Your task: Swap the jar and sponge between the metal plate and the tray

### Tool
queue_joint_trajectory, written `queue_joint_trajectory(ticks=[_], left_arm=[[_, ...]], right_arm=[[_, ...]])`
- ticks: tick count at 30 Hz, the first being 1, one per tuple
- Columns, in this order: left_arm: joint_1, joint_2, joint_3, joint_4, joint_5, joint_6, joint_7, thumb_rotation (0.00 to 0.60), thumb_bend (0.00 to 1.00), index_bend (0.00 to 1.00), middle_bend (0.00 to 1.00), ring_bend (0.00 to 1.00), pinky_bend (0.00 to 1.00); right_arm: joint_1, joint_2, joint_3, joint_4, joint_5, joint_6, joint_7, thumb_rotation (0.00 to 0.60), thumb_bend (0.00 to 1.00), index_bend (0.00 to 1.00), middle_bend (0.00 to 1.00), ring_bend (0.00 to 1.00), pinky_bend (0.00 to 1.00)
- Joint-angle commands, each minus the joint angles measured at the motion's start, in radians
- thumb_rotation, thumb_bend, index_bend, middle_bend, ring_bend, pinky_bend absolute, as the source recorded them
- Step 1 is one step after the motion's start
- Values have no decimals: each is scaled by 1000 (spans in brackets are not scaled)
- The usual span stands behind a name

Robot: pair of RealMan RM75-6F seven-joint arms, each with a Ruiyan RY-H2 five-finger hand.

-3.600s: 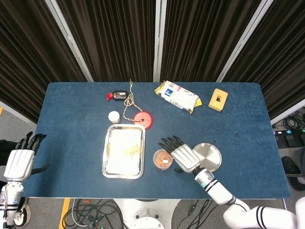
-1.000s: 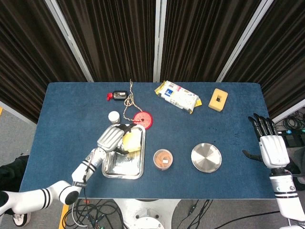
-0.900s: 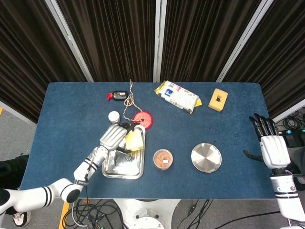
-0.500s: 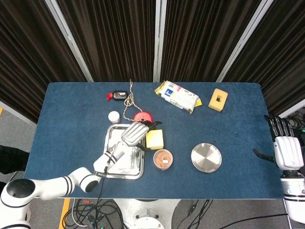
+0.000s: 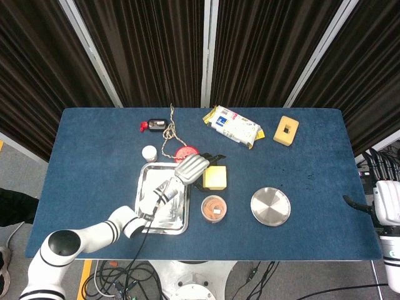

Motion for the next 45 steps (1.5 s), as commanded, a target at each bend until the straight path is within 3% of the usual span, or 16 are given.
queue_joint_trajectory(ticks=[1,10,14,18,21,24,27,31,34,40,45], left_arm=[[-17,-34,16,72,14,13,-60,600,33,126,342,254,423],[-24,-64,40,177,22,34,-141,600,31,126,252,183,366],[-15,-60,46,188,24,66,-151,600,11,126,159,102,303],[22,-10,53,150,23,120,-121,600,8,126,155,90,294],[88,76,54,67,5,182,-46,600,6,126,155,88,292],[178,197,58,-82,-31,245,57,600,4,126,155,88,293],[274,336,85,-291,-70,280,165,600,3,138,164,93,299],[387,487,160,-564,-79,335,264,600,2,160,210,133,328],[438,537,217,-671,-52,361,303,600,2,177,241,142,333],[460,564,311,-764,47,325,296,600,2,189,243,142,334],[443,505,318,-735,121,310,289,600,3,201,243,142,334]], right_arm=[[2,-2,1,-4,-4,-1,-5,600,37,0,0,0,0],[3,-4,2,-17,-6,-5,-24,600,37,0,0,0,0],[1,-3,3,-19,-7,-4,-26,600,37,0,0,0,0],[-1,0,3,-23,-11,-1,-26,600,37,0,0,0,0],[-1,3,3,-23,-12,-4,-29,600,36,0,0,0,0],[0,4,3,-24,-14,-6,-30,600,38,0,0,0,0],[3,1,0,-25,-19,-12,-37,600,42,0,0,0,0],[10,-5,-12,-34,-34,-26,-65,600,42,0,0,0,0],[16,-9,-27,-51,-58,-33,-103,600,42,0,0,0,0],[10,7,-31,-112,-96,5,-157,600,42,0,0,0,0],[10,28,-29,-145,-74,-11,-192,600,42,0,0,0,0]])
